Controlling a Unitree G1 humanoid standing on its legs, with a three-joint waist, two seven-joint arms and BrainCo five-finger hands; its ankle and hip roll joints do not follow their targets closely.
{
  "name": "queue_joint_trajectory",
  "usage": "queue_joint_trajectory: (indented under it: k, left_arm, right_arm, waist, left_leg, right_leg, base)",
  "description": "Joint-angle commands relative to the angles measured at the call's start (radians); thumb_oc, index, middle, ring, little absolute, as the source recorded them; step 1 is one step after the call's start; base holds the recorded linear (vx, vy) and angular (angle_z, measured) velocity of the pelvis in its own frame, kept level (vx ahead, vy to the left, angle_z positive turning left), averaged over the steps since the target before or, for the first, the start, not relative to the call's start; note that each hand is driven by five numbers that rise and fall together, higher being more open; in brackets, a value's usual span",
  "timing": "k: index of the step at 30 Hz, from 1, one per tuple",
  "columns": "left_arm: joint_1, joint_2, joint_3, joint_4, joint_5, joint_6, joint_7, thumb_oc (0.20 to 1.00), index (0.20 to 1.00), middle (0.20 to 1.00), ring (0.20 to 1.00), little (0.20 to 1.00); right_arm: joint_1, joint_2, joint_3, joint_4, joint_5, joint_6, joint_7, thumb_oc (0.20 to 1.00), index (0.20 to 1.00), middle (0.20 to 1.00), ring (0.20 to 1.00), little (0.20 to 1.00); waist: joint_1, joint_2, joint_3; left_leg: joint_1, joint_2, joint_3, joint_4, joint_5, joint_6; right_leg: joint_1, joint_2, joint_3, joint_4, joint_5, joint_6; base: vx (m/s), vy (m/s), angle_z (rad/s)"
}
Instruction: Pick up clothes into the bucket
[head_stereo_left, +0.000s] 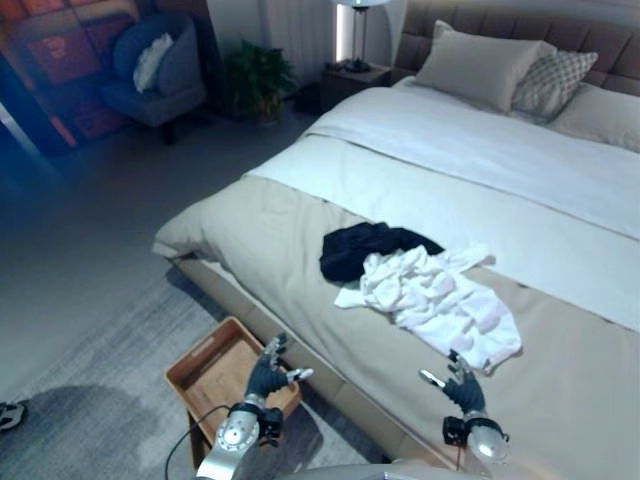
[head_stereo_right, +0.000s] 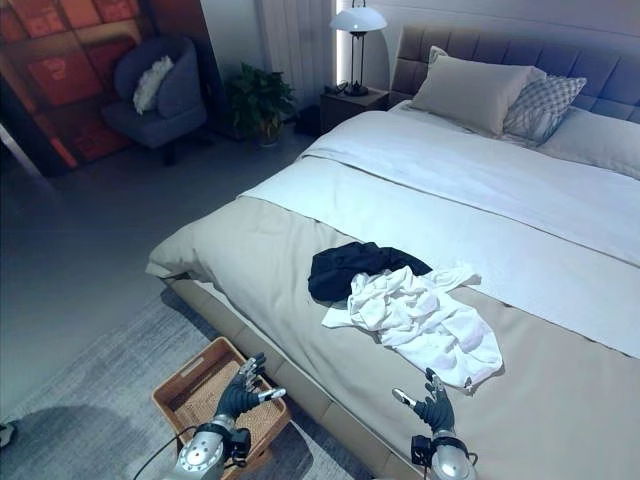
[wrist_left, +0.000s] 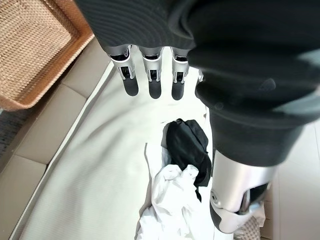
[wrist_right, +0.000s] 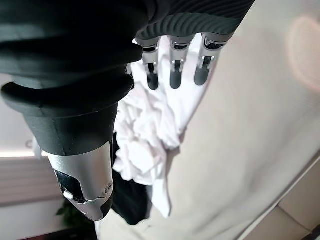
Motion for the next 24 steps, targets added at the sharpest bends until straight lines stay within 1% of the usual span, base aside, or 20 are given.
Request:
queue_joint_trajectory:
  k: [1, 5, 12, 17, 23, 24]
  left_arm:
    - [-0.049, 0.007, 0.031, -0.016, -0.008, -0.054, 0.003, 1.000, 1.000, 1.000, 1.000, 1.000]
    - [-0.044, 0.004, 0.036, -0.021, -0.030, -0.056, -0.003, 1.000, 1.000, 1.000, 1.000, 1.000]
    - [-0.028, 0.014, 0.044, -0.041, -0.005, -0.054, 0.005, 1.000, 1.000, 1.000, 1.000, 1.000]
    - [-0.009, 0.026, 0.046, -0.067, 0.002, -0.057, -0.002, 1.000, 1.000, 1.000, 1.000, 1.000]
    - [-0.014, 0.034, 0.051, -0.086, -0.015, -0.072, -0.001, 1.000, 1.000, 1.000, 1.000, 1.000]
    - [-0.017, 0.034, 0.051, -0.093, -0.030, -0.079, 0.003, 1.000, 1.000, 1.000, 1.000, 1.000]
  right_arm:
    - [-0.061, 0.002, 0.005, -0.038, 0.006, -0.068, -0.008, 1.000, 1.000, 1.000, 1.000, 1.000]
    - [-0.060, 0.002, 0.006, -0.046, 0.008, -0.069, -0.008, 1.000, 1.000, 1.000, 1.000, 1.000]
    - [-0.058, -0.003, 0.004, -0.055, 0.004, -0.069, -0.006, 1.000, 1.000, 1.000, 1.000, 1.000]
    - [-0.054, -0.019, -0.010, -0.075, 0.002, -0.073, -0.008, 1.000, 1.000, 1.000, 1.000, 1.000]
    - [-0.066, -0.054, -0.034, -0.097, -0.017, -0.074, -0.027, 1.000, 1.000, 1.000, 1.000, 1.000]
    - [-0.079, -0.066, -0.040, -0.110, -0.022, -0.078, -0.036, 1.000, 1.000, 1.000, 1.000, 1.000]
  waist:
    - [0.001, -0.052, -0.010]
    - [-0.001, -0.052, -0.009]
    - [-0.005, -0.050, -0.003]
    - [-0.014, -0.044, 0.012]
    - [-0.019, -0.025, 0.051]
    - [-0.018, -0.019, 0.072]
  left_leg:
    - [-0.034, 0.002, -0.062, 0.001, 0.025, -0.014]
    - [-0.033, 0.003, -0.059, 0.001, 0.024, -0.015]
    - [-0.030, 0.001, -0.045, 0.003, 0.021, -0.014]
    - [-0.038, -0.004, -0.029, 0.012, 0.018, -0.012]
    - [-0.093, -0.015, -0.018, 0.045, 0.016, -0.011]
    - [-0.116, -0.019, -0.020, 0.059, 0.015, -0.010]
  right_leg:
    - [-0.035, -0.019, -0.011, 0.030, 0.066, 0.030]
    - [-0.036, -0.017, -0.007, 0.030, 0.066, 0.029]
    - [-0.044, -0.017, 0.005, 0.032, 0.067, 0.032]
    - [-0.068, -0.021, 0.032, 0.041, 0.072, 0.039]
    - [-0.123, -0.041, 0.054, 0.061, 0.080, 0.047]
    - [-0.145, -0.048, 0.055, 0.072, 0.081, 0.047]
  base:
    - [0.00, 0.000, 0.00]
    - [0.00, 0.000, 0.00]
    - [0.00, 0.001, -0.03]
    - [0.00, 0.009, -0.10]
    - [-0.01, 0.018, -0.13]
    - [-0.03, 0.014, -0.12]
